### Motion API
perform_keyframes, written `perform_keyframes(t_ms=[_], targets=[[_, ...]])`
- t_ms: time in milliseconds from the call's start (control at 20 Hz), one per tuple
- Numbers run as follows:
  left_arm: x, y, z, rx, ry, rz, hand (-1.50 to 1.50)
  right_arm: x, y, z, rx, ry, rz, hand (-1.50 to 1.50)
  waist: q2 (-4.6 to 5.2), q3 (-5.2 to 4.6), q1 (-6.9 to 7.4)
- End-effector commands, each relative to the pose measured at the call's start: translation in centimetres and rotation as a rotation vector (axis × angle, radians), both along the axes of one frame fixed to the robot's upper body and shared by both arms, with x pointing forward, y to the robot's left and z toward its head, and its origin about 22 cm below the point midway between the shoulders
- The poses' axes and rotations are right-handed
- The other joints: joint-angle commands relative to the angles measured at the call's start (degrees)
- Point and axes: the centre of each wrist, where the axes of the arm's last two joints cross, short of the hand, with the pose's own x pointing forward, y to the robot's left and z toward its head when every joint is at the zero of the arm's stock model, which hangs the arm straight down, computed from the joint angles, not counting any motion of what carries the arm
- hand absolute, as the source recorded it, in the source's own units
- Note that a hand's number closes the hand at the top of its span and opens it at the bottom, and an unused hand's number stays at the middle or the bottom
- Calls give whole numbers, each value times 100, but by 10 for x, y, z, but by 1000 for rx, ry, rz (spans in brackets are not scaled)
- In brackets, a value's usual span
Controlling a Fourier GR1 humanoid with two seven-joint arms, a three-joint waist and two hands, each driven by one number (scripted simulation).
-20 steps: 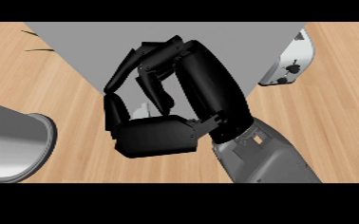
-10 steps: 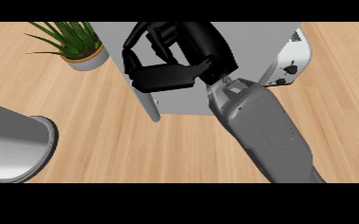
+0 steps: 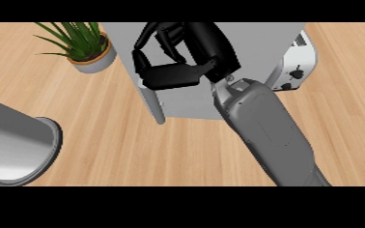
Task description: Pick up the bottled water, place it into the cabinet and close the cabinet
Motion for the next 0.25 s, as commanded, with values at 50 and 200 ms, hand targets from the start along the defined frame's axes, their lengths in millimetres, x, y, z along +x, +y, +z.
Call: perform_keyframes(t_ms=[50, 200], targets=[[12, -9, 5, -3, -29, -2, 150, 44, -33, -17, -44, 138, -179, 150, 413, -26, 6], [13, -8, 10, 11, -22, -15, 150, 42, -27, -20, -61, 146, -164, 150, 398, -26, 18]])
